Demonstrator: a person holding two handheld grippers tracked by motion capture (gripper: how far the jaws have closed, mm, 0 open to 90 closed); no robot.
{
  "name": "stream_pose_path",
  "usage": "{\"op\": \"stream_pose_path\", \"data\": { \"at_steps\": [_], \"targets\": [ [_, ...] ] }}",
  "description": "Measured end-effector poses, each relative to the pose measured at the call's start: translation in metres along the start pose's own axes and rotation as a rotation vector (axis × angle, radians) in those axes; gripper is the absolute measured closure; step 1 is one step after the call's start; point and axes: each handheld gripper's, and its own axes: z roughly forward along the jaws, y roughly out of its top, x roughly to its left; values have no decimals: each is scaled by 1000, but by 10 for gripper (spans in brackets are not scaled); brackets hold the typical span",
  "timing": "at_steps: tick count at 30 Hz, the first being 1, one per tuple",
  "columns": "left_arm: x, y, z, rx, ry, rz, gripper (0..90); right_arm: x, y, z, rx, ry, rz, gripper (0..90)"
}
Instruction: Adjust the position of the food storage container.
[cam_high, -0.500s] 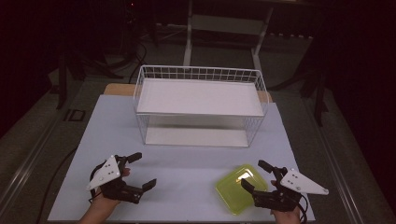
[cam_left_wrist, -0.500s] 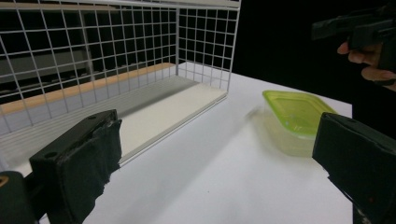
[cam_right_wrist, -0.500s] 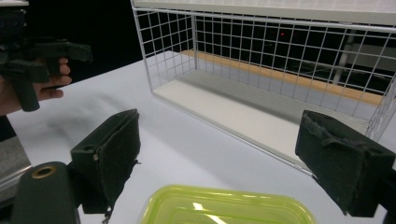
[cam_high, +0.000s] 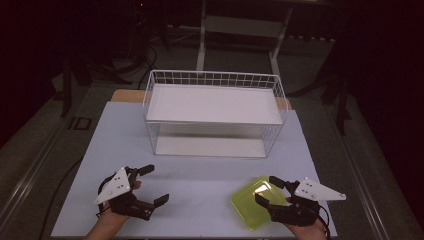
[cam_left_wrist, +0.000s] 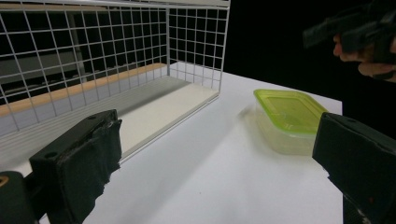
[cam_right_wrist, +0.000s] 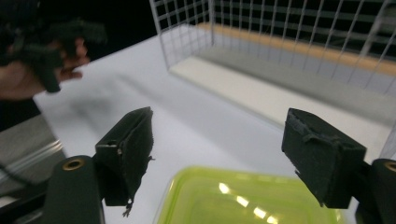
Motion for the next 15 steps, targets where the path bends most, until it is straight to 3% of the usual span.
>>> {"op": "stream_pose_path", "data": {
  "at_steps": [4, 13, 15],
  "targets": [
    [-1, 0, 0, 0, -5, 3, 19, -5, -11, -5, 49, 7, 29, 443],
    [-1, 0, 2, 8, -9, 9, 19, -8, -36, -13, 157, 32, 53, 645],
    [-1, 0, 3, 9, -9, 11, 19, -7, -40, -13, 185, 45, 35, 702]
  ]
}}
